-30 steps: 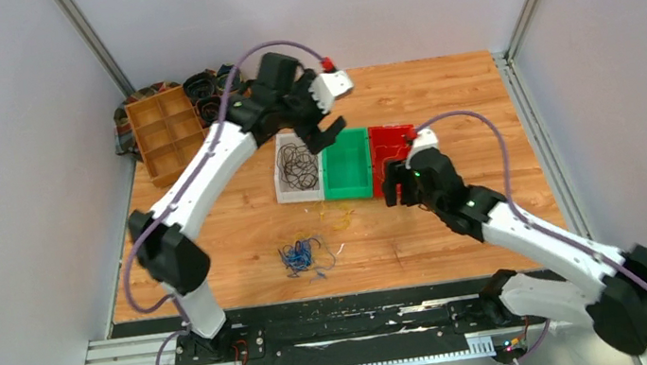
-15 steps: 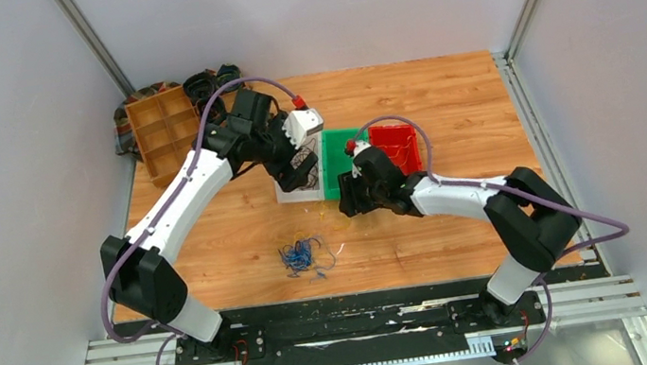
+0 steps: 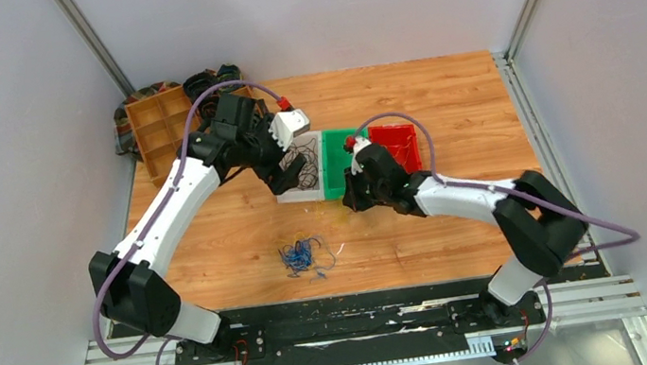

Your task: Untangle the cables

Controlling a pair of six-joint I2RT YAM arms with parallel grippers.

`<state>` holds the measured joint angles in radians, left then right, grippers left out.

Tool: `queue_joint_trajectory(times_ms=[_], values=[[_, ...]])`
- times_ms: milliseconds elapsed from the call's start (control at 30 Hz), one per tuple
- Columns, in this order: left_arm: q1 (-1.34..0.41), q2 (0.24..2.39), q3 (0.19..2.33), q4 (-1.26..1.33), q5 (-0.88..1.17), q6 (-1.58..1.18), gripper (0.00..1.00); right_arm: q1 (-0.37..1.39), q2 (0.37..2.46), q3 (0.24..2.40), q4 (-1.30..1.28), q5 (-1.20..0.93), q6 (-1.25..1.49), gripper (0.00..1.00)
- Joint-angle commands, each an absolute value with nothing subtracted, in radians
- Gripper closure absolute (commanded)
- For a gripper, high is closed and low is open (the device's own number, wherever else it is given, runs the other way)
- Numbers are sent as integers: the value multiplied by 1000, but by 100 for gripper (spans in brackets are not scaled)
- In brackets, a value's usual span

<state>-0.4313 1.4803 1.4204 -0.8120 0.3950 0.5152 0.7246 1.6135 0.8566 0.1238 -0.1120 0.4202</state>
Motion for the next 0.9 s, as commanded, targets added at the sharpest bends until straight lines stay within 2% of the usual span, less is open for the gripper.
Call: queue_joint_trajectory(times_ms=[0, 267, 433, 533, 633, 767, 867], values=[[-425, 1430, 1390, -804, 434, 516, 2, 733, 1428, 862, 113, -147, 356, 99], [-425, 1420, 1360, -804, 471, 525, 2, 685, 1121, 837, 66, -121, 262, 99], [-425, 1415, 1350, -804, 481, 516, 2, 609, 1040, 851, 12, -108, 228, 99], [-425, 1404, 1322, -804, 480, 527, 2, 566, 1035, 849, 0, -90, 207, 100], [-425, 1394, 1289, -804, 467, 537, 2, 548, 1060, 855, -32, 55, 175, 99], [-424, 1368, 1234, -805, 456, 559, 2, 504, 1154, 873, -68, 213, 181, 99], [-425, 1348, 1187, -808, 437, 596, 2, 472, 1243, 887, -66, 253, 196, 99]])
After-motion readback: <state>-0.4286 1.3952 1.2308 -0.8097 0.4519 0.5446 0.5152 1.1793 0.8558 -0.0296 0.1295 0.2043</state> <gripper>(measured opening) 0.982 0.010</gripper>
